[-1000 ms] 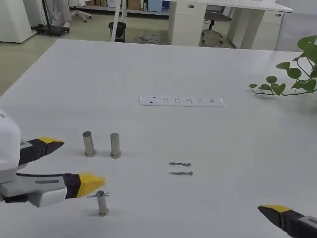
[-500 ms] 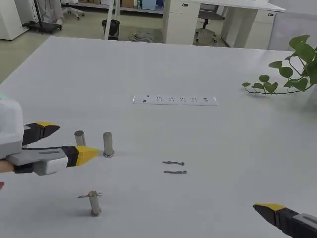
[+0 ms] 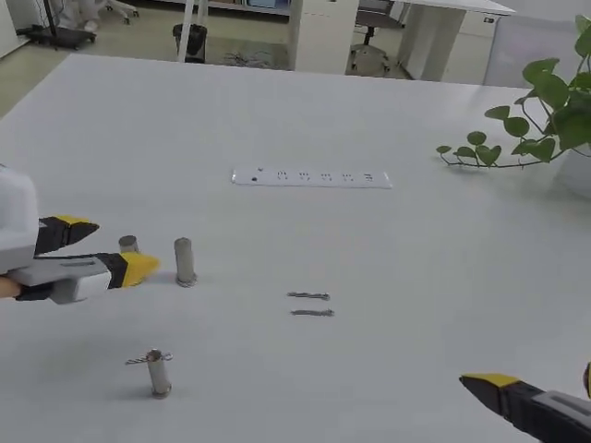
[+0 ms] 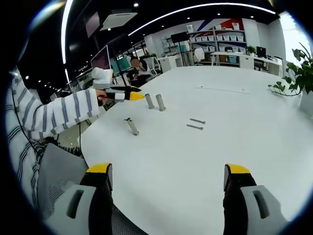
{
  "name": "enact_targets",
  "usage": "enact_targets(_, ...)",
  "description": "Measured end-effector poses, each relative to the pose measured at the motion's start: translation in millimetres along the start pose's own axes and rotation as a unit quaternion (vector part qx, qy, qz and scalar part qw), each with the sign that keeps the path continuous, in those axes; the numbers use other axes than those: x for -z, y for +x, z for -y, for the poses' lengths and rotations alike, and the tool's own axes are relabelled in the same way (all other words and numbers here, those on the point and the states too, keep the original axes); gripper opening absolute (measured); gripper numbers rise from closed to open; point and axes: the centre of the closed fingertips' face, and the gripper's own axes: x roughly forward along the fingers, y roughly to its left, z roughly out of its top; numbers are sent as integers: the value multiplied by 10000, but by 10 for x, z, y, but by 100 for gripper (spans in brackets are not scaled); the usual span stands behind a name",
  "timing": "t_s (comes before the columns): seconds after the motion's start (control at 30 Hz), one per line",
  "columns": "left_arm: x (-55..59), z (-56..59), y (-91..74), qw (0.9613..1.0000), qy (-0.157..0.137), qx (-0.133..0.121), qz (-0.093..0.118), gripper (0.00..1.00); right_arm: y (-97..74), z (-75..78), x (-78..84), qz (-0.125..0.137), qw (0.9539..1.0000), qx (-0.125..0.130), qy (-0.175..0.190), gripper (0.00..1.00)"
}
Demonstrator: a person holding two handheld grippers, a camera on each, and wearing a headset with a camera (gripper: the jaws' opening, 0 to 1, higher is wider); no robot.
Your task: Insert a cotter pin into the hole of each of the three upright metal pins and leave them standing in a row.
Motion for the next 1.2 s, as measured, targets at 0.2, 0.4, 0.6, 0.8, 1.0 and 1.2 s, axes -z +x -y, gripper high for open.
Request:
enact_targets(0.2, 23, -40, 83, 10000, 7, -9, -15, 43, -4, 10, 18, -46, 10000, 20, 27, 93)
enact_targets(0.4, 121, -88, 173, 9999, -49, -42, -146, 39, 1, 23, 12, -76, 9999, 50, 67, 93)
enact_targets(0.6, 197, -106, 245, 9997, -89, -2, -237, 38, 5, 38, 20, -128, 9999, 73, 51, 93)
enact_targets(0.8, 252, -132, 300, 9995, -158, 64, -275, 32, 36, 20, 58, -182, 9998, 35, 80, 92)
enact_targets(1.0, 281, -176, 350, 9994, -212, 35, -276, 30, 73, 18, 75, -235, 9997, 17, 105, 92)
enact_targets(1.2, 322, -224, 383, 9993, -241, 53, -282, 26, 86, 21, 91, -276, 9995, 9, 126, 92)
